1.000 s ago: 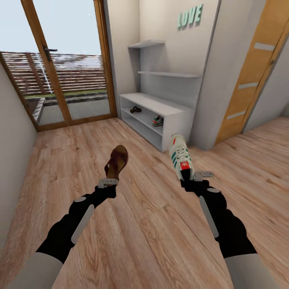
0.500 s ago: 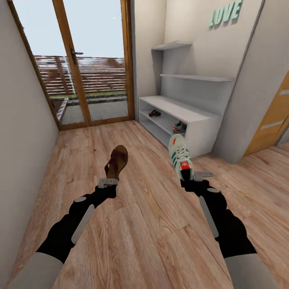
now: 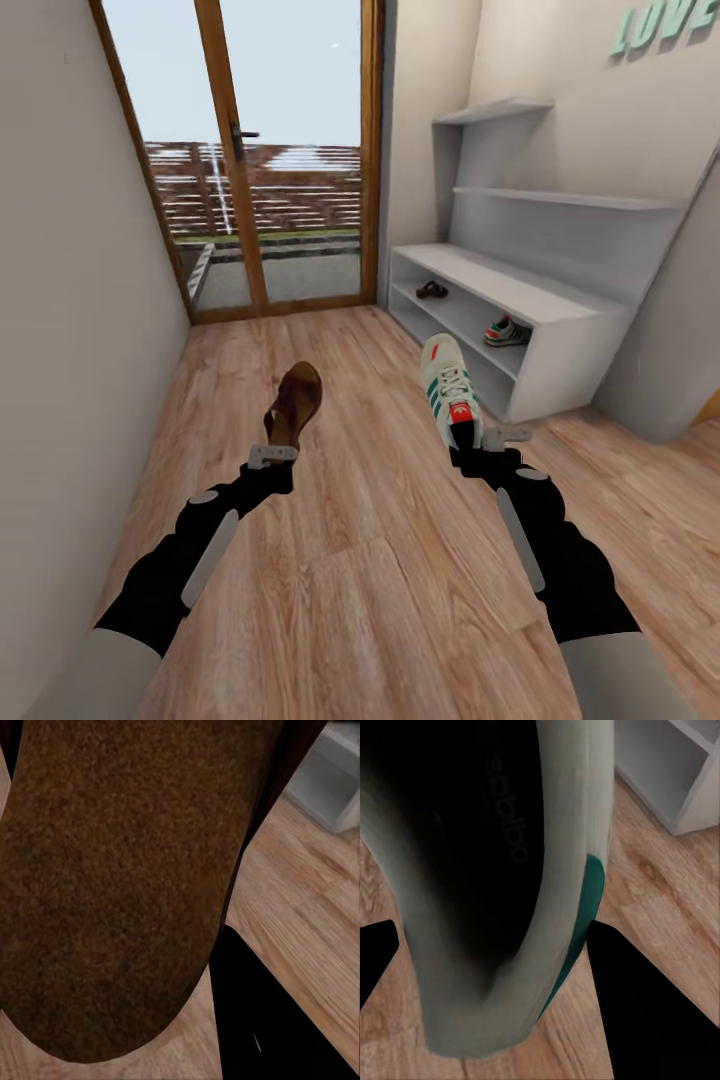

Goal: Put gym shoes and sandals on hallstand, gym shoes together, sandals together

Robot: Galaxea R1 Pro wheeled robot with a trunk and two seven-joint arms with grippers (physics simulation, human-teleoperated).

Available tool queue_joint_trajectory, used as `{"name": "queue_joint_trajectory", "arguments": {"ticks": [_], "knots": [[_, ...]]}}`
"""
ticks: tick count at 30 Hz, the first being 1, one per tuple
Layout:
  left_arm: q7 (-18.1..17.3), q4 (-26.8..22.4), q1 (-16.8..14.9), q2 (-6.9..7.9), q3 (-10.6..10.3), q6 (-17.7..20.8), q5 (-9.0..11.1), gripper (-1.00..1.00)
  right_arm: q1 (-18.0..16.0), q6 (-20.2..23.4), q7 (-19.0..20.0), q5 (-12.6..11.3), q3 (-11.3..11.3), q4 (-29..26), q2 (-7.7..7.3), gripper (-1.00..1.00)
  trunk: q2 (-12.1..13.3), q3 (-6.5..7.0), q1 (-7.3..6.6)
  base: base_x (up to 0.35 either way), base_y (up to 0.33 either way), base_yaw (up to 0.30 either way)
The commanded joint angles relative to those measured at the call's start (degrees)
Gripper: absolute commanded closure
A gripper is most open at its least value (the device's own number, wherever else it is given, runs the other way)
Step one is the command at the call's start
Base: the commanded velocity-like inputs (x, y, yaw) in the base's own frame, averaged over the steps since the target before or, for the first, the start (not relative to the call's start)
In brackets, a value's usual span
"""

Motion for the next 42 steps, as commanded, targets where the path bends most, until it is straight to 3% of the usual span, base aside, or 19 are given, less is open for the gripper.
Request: {"name": "queue_joint_trajectory", "arguments": {"ticks": [1, 42], "knots": [[-0.2, 0.1, 0.0, -0.07, 0.0, 0.3, 0.1, 1.00, 0.0, 0.3, -0.7, -0.5, 0.2, -0.1, -0.06, 1.00, 0.0, -0.05, 0.02, 0.330, 0.074, 0.009], [-0.2, 1.4, 0.0, -0.52, -0.1, 0.2, 0.1, 1.00, 0.0, 0.3, -0.7, -0.5, 0.2, -0.1, -0.05, 1.00, 0.0, -0.58, 0.02, 0.343, 0.003, 0.052]]}}
